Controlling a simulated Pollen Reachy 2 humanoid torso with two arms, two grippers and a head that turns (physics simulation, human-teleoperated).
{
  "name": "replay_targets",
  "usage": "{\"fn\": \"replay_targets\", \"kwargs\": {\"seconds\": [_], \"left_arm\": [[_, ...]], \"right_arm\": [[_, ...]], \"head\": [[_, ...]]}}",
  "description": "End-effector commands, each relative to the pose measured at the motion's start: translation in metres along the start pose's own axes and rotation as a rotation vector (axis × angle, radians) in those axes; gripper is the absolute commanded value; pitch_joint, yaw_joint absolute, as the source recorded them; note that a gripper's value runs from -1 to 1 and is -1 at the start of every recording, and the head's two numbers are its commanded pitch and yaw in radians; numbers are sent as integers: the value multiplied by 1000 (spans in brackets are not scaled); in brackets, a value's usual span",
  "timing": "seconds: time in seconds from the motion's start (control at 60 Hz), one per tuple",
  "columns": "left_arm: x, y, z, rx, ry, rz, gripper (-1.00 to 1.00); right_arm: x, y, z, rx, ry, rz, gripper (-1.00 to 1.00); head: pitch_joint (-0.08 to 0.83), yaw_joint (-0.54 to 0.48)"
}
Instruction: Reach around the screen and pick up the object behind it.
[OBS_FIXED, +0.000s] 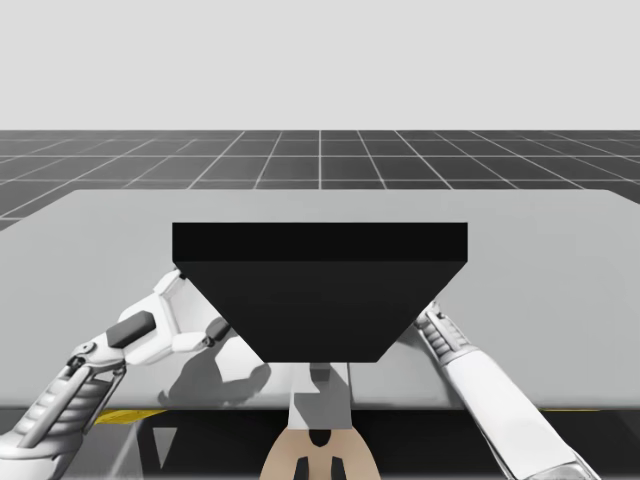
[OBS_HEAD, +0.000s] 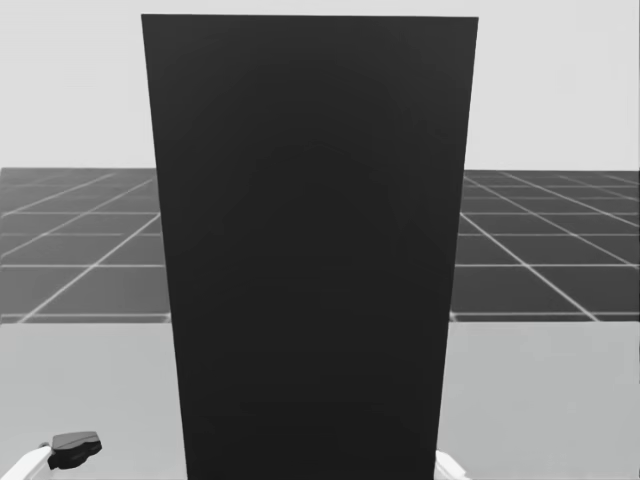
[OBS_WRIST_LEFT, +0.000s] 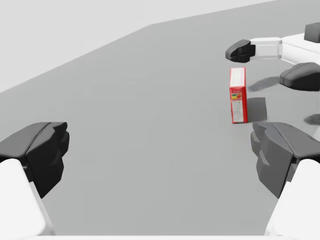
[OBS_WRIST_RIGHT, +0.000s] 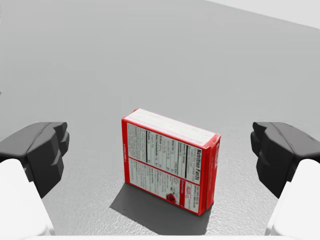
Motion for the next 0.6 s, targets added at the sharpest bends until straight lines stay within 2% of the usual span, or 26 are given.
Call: {"fn": "replay_targets", "kwargs": {"seconds": [0.017,0.183,0.467,0.6], "left_arm": [[-2,-2,1,-5,1,-6,-1000],[-2,-3,0,-5,1,-10,-1000],[-3,-4,0,-3,5,-21,-1000],[-3,-3,1,1,3,-20,-1000]], "right_arm": [[-13,-5,-17,17,21,-22,-1000],[-20,-9,-27,10,46,-26,-1000],[-28,-18,-57,17,93,-7,-1000],[-29,-15,-65,35,86,1,-1000]], "head": [[132,-20],[134,-23],[131,-29],[133,-23]]}}
